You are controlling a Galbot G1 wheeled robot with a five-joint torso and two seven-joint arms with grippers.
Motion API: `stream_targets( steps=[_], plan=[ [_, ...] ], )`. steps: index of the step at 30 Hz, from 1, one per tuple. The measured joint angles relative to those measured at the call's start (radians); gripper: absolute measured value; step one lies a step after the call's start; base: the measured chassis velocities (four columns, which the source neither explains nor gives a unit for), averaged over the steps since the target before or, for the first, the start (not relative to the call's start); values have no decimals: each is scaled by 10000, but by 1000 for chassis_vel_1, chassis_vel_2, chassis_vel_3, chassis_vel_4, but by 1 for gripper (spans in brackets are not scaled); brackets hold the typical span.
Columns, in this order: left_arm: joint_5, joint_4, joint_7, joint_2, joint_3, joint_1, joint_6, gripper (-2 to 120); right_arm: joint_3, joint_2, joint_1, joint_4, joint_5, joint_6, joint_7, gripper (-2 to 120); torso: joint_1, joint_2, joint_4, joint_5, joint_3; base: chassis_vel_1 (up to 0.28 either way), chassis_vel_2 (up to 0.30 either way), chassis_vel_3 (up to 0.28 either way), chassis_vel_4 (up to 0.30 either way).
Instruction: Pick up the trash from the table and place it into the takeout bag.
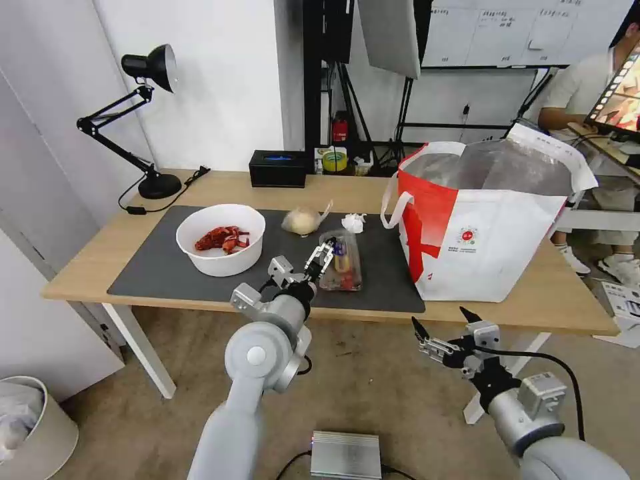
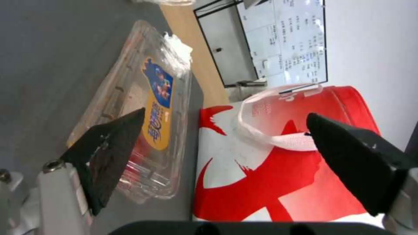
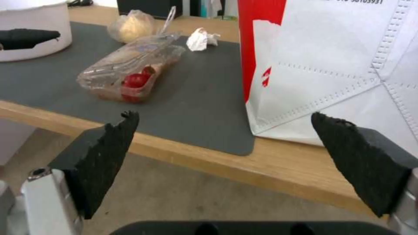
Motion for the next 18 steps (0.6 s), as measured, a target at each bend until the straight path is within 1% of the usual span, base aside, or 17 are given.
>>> stream_targets(
  steps=[3,4,6,8,10,11,12,13,14,15,16,17,18],
  plan=[
    [362,65,322,122,191,-61,116,100,31,-35,-1,10,4,0,1,100,0,0,0,0,0,0,0,0,0],
    [362,65,322,122,191,-61,116,100,31,-35,-1,10,4,0,1,100,0,0,0,0,0,0,0,0,0],
    [818,247,817,485,469,-273,215,98,80,-53,-18,41,6,0,1,100,0,0,0,0,0,0,0,0,0],
    [896,277,890,552,513,-312,243,97,85,-56,-24,47,6,0,1,100,0,0,0,0,0,0,0,0,0],
    [1833,531,1509,1082,808,-638,415,86,120,-66,-57,66,9,0,0,100,0,0,0,0,0,0,0,0,0],
    [1833,531,1509,1082,808,-638,415,86,120,-66,-57,66,9,0,0,100,0,0,0,0,0,0,0,0,0],
    [2575,705,1902,1412,974,-809,425,81,130,-69,-64,69,10,0,0,100,0,0,-1,-1,0,0,0,0,0],
    [3535,931,2374,1878,1188,-1038,426,75,137,-70,-69,69,11,0,1,100,0,0,0,-1,1,0,0,0,0],
    [3535,931,2374,1878,1188,-1038,426,75,137,-70,-69,69,11,0,1,100,0,0,0,-1,1,0,0,0,0],
    [4219,1104,2707,2231,1399,-1222,384,69,141,-71,-69,70,11,1,1,100,1,-1,1,0,1,0,0,0,0],
    [4586,1195,2891,2401,1528,-1305,332,65,142,-72,-69,70,12,1,1,100,0,0,1,-2,1,0,0,0,0],
    [4586,1195,2891,2401,1528,-1305,332,65,142,-72,-69,70,12,1,1,100,0,0,1,-2,1,0,0,0,0],
    [5305,1382,3230,2694,1735,-1431,219,57,151,-77,-69,70,13,3,2,100,0,0,0,-1,0,0,0,0,0]
  ],
)
